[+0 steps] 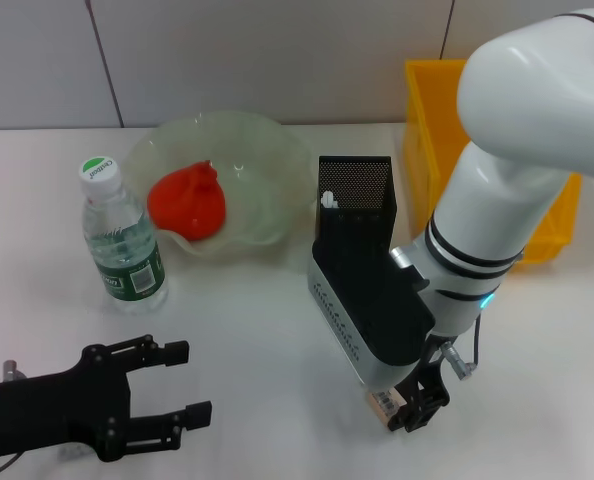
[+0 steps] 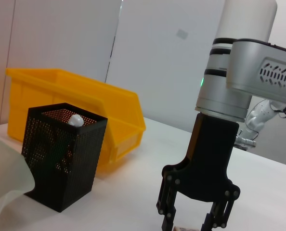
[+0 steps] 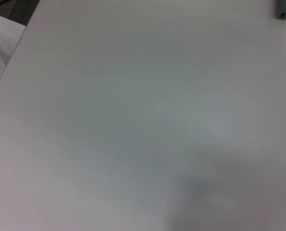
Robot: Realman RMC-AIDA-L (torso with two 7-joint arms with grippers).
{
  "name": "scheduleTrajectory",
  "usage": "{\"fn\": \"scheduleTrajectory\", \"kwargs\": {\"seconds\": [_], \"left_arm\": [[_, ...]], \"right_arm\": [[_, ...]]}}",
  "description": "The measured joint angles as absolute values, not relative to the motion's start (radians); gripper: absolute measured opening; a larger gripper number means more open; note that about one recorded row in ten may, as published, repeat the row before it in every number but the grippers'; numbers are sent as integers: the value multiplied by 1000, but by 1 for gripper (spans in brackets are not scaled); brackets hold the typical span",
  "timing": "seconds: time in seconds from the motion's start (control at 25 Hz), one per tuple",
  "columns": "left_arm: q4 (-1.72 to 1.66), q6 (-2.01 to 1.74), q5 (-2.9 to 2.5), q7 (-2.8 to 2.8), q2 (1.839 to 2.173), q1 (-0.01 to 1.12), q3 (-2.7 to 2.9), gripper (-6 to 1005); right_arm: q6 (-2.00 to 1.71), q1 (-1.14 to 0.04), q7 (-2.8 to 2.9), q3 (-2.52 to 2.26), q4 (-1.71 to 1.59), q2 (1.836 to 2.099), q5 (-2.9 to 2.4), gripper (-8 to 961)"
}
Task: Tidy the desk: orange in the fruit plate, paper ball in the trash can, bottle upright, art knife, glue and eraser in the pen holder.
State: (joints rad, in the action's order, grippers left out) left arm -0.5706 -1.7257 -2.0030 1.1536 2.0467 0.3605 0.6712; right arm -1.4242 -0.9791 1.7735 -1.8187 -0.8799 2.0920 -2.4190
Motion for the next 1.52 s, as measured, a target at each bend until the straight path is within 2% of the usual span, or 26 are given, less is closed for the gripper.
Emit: {"fn": "scheduleTrajectory", "kwargs": {"seconds": [0.68, 1.0, 1.16, 1.52], "left_arm": [[-571, -1731, -2002, 1156, 2044, 363, 657, 808], [-571, -1737, -2002, 1157, 2043, 365, 656, 808], [-571, -1739, -2002, 1157, 2045, 365, 656, 808], [-570, -1740, -2002, 1156, 2049, 363, 656, 809]], "right_arm": [[-1444, -973, 1774, -1772, -922, 2091, -2419, 401], [-1560, -948, 1712, -1428, -1002, 2083, -2385, 401], [-1617, -899, 1657, -1161, -1042, 2079, -2278, 400], [-1547, -806, 1673, -872, -1052, 2076, -2122, 400]]}}
